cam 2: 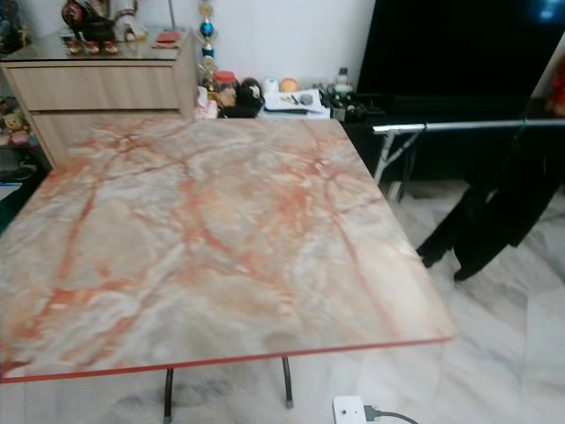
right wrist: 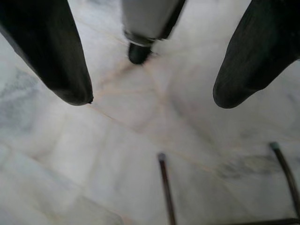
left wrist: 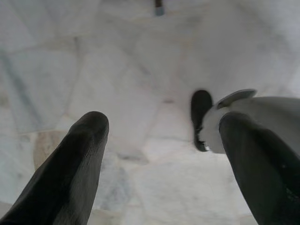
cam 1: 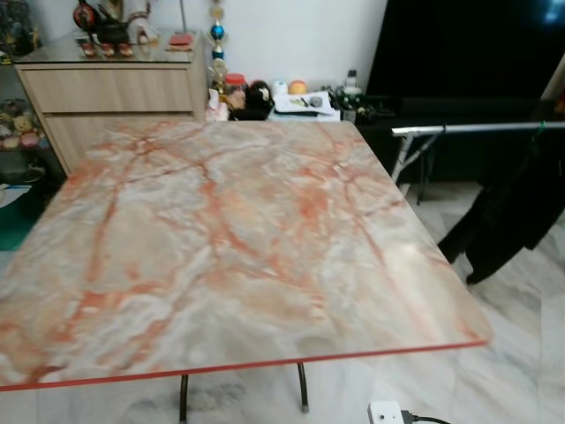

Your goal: Hang hanger

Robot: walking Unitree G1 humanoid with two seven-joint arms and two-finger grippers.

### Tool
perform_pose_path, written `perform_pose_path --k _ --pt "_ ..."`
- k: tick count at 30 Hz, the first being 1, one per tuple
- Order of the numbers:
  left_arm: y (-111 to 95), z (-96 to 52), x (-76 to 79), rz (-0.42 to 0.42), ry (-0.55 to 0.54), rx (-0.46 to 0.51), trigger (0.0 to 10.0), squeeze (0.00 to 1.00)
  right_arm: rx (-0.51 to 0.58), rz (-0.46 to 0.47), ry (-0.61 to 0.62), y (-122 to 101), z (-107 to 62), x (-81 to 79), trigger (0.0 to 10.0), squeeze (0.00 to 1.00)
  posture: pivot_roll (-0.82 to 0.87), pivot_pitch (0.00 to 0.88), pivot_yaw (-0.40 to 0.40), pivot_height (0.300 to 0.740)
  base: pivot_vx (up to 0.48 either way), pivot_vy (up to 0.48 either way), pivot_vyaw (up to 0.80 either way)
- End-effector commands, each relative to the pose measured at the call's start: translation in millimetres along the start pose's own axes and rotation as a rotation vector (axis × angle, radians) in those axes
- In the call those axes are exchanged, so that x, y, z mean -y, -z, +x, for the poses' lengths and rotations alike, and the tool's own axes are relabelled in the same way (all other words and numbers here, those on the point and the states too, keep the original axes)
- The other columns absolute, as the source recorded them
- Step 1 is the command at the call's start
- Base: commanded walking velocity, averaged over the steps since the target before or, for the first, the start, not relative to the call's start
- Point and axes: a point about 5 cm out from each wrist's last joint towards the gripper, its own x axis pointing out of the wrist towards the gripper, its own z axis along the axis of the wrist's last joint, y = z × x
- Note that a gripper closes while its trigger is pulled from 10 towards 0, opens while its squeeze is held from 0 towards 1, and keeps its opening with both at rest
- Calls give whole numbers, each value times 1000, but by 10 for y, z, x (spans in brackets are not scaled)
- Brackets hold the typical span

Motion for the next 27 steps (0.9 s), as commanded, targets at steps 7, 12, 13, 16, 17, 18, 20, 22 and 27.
perform_pose_path --k 7,12,13,16,17,18,20,22,27 --pt "-256 38 314 36 140 62 10000 0 -43 415 88 242 -100 470 10000 0 137 0 31 740 0 -472 0" --pt "-254 38 316 39 143 61 10000 0 -46 414 91 246 -101 470 10000 0 131 0 33 740 0 -472 0" --pt "-254 37 317 39 144 61 10000 0 -46 413 91 246 -101 470 10000 0 131 0 33 740 0 -472 0" --pt "-256 38 322 38 145 61 10000 0 -46 413 92 243 -101 473 10000 0 130 0 29 740 0 -472 0" --pt "-259 38 323 38 145 61 10000 0 -46 412 92 241 -100 474 10000 0 131 0 27 740 0 -472 0" --pt "-260 38 324 37 145 62 10000 0 -45 412 92 239 -100 474 10000 0 131 0 27 740 0 -472 0" --pt "-270 39 325 33 145 65 10000 0 -42 409 92 229 -98 477 10000 0 134 0 25 740 0 -471 0" --pt "-277 40 324 30 144 66 10000 0 -38 413 92 219 -96 478 10000 0 134 0 24 740 0 -471 0" --pt "-284 41 324 26 142 68 10000 0 -35 416 91 210 -95 480 10000 0 134 0 23 740 0 -469 0"
